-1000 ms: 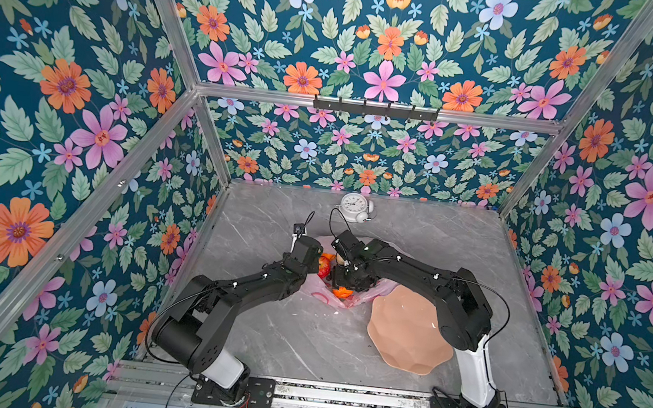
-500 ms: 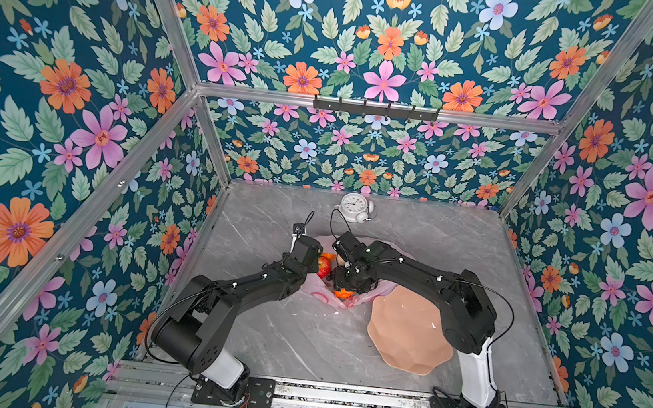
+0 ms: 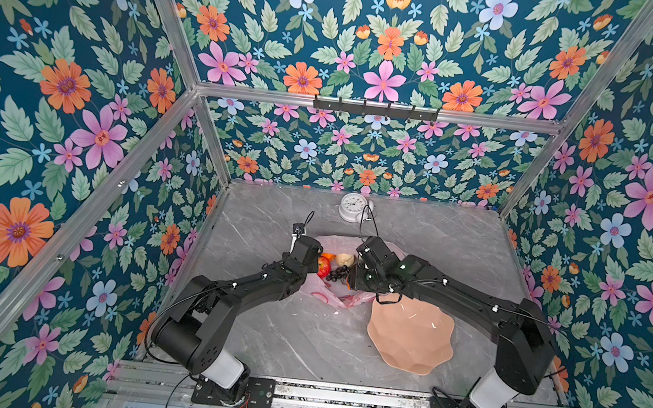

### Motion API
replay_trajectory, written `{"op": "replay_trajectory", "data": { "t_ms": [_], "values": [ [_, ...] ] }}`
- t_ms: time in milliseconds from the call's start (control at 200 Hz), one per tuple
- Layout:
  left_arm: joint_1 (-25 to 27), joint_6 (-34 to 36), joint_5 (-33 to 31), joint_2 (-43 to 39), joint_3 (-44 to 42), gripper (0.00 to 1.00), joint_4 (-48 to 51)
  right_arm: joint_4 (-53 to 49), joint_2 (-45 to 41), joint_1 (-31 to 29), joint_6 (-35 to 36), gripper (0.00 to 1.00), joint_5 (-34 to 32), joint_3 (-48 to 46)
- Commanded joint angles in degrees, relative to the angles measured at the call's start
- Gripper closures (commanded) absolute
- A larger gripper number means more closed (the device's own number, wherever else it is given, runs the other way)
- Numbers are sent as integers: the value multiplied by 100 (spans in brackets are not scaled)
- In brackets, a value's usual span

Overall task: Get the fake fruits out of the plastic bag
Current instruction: 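Lift the orange out of the bag with right gripper toward the bowl, then lower the orange into the peach bowl and open the right gripper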

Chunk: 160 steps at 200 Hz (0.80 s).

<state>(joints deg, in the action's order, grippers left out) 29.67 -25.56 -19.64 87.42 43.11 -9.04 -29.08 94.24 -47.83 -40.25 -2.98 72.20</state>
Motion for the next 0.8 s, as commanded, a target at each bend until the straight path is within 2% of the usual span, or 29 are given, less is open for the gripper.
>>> {"op": "replay_trajectory", "data": {
  "t_ms": [0, 235, 400, 795],
  "values": [
    [-5, -32, -80, -12, 5, 97, -1, 310, -563, -26, -144, 39, -533, -488],
    [-8, -45, -72, -13, -5, 97, -26, 60, -1900, -367, -435, 40, -1591, -1649],
    [-5, -49, -62, 0, -11, 97, -37, 35, -2562, -450, -737, 41, -1925, -2411],
    [-5, -37, -102, 17, -9, 97, -37, 482, -2731, -470, -1135, 41, -2448, -3564]
  ]
}}
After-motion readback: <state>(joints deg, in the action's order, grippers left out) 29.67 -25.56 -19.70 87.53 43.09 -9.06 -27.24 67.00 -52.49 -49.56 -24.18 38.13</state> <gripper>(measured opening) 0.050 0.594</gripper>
